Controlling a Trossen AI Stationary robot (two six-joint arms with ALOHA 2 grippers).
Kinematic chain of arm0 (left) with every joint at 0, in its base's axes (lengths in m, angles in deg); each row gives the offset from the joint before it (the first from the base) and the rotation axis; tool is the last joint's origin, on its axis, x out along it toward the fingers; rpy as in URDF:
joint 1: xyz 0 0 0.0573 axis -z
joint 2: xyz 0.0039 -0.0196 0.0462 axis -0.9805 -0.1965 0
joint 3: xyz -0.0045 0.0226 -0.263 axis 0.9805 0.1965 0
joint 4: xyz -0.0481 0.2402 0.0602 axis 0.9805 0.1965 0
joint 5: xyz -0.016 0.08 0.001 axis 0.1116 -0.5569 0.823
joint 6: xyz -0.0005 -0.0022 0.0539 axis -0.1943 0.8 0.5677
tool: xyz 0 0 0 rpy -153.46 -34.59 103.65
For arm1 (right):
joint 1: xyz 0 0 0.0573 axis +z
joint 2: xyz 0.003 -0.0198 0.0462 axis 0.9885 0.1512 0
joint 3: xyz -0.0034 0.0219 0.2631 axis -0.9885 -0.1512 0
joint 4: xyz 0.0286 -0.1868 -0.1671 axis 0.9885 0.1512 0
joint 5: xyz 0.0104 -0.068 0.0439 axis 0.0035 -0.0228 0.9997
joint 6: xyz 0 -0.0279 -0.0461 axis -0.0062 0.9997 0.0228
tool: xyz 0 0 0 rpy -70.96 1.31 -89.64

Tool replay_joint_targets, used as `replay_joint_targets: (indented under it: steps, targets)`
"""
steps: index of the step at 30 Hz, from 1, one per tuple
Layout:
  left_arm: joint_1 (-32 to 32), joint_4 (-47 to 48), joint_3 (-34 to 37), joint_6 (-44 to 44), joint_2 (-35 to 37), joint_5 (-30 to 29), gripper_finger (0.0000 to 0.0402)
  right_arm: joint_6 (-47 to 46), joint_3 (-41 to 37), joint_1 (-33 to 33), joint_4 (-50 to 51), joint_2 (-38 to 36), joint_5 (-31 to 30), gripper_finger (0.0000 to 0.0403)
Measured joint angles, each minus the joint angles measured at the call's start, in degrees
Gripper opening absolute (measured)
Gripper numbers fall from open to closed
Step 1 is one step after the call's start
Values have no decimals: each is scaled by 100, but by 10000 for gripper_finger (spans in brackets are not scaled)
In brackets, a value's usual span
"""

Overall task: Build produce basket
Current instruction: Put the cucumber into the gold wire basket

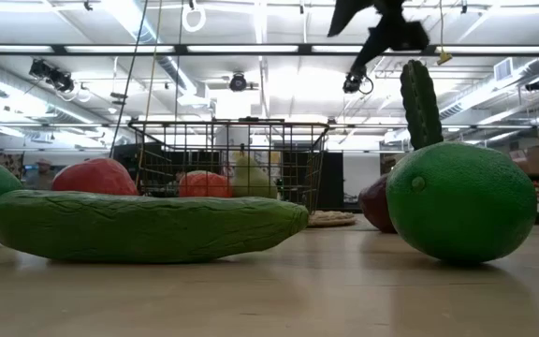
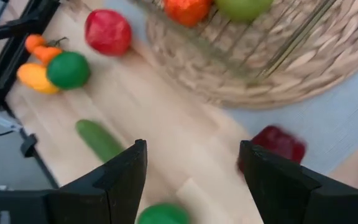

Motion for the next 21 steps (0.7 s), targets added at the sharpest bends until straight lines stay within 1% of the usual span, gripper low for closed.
replay_joint_targets:
  steps: [4, 8, 13, 17, 21]
  targets:
    - [-11, -628, 0, 223, -472, 385, 225, -532, 0, 599, 17, 0, -279, 261]
    - [-146, -695, 0, 15, -816, 515, 256, -588, 0, 1024, 170, 0, -538, 261]
    - [-295, -842, 0, -253, -1241, 571, 278, -94, 0, 1257, 524, -101, -521, 261]
    - [-360, -1290, 0, -468, -1682, 971, 281, 336, 0, 1425, 550, -381, -436, 261]
    - [-353, -1584, -2, -491, -2063, 1012, 281, 634, 0, 1532, 598, -721, -662, 261]
